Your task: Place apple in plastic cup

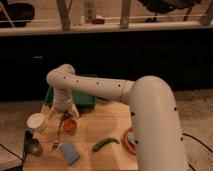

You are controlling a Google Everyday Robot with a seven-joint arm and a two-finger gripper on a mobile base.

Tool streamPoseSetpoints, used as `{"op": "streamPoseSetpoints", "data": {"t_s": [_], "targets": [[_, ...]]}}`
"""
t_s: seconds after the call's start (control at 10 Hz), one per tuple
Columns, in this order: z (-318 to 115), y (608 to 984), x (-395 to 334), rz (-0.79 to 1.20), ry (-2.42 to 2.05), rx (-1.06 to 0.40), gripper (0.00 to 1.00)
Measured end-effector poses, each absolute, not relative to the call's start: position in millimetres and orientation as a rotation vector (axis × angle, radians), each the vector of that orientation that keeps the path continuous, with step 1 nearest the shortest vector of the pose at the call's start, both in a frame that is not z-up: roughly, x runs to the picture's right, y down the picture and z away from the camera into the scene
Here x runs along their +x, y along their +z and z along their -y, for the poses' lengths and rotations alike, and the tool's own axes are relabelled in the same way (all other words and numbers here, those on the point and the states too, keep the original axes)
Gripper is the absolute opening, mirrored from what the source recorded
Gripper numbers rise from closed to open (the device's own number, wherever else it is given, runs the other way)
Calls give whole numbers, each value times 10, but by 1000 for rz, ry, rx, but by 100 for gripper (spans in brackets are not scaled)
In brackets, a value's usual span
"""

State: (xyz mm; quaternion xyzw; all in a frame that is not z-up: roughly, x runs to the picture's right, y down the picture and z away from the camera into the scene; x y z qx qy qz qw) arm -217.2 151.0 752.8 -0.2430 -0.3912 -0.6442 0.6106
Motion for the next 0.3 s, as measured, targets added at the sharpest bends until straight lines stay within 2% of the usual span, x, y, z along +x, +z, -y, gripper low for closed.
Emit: {"op": "streamPoseSetpoints", "data": {"t_s": [0.3], "targets": [[-1479,7549,-2142,907,-1485,-573,80]]}}
